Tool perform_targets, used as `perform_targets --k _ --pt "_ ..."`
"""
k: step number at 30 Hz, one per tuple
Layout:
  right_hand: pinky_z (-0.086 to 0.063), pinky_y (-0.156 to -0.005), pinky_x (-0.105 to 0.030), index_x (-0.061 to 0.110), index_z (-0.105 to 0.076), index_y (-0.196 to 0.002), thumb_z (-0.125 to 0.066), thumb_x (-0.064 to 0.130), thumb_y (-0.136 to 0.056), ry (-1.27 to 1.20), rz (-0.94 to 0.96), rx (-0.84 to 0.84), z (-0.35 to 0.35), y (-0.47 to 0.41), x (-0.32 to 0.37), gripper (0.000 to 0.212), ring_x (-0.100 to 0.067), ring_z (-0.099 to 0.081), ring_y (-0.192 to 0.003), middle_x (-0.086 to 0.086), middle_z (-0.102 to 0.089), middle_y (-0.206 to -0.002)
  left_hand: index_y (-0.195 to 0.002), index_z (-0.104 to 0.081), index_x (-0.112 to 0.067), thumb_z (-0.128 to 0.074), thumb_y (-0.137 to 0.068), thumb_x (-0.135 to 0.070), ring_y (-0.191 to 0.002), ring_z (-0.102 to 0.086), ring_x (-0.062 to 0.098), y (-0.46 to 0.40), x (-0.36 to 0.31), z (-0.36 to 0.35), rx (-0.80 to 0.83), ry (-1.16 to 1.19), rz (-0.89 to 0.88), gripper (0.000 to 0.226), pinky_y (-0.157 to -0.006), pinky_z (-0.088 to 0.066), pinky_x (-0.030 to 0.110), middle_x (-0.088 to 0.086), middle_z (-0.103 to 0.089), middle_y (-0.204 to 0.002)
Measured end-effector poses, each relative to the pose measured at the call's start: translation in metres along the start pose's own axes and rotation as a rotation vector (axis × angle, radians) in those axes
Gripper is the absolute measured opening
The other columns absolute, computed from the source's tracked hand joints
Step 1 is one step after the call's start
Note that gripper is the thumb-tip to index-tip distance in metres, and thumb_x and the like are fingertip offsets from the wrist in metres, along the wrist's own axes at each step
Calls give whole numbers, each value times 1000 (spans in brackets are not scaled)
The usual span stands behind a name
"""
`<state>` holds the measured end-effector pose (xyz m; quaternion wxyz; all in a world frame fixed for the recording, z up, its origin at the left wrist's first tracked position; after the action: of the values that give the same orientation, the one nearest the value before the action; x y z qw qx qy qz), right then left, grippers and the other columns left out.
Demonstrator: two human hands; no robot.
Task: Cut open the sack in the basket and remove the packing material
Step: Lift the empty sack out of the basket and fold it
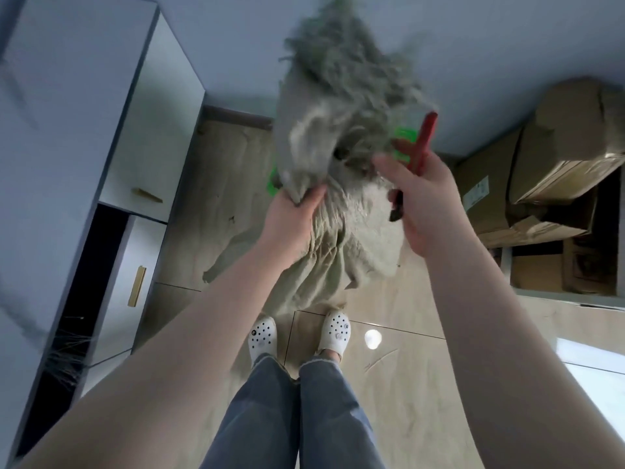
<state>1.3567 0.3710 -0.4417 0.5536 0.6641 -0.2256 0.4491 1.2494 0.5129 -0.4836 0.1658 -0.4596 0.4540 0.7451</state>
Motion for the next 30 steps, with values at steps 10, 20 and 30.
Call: perform_targets --k 10,20,30 --pt "-54 -73 -22 21 -65 -97 -73 5 -82 136 176 16 -9 -10 -31 23 3 -67 -77 10 -71 -85 -104 -64 -4 -54 -97 -32 -74 -70 22 -34 -71 -53 185 577 391 30 -66 -60 35 12 -71 -90" --pt "-59 -79 -52 3 -68 -111 -63 2 -86 -457 -403 -23 4 -69 -18 25 -32 -73 -84 -20 -74 -96 -153 1 -38 -85 -60 -49 -146 -17 18 -57 -81 -58 320 -641 -353 127 -117 -13 34 6 -7 -160" --pt "-53 -73 -26 17 -63 -108 -77 45 -76 303 -1 -88 59 -126 22 45 -9 -65 -85 7 -68 -93 -122 -63 -4 -69 -83 2 -93 -67 1 -140 -50 -61 201 -105 -151 40 -93 -50 19 1 -70 -109"
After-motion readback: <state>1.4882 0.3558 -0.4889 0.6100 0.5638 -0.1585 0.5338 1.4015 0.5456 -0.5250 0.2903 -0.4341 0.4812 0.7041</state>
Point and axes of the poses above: each hand's wrist, its own y-axis away from the middle knuckle, its own z-axis out of the back of the hand, x = y × z, the point moved 6 cm from there along -y, towards the middle knuckle
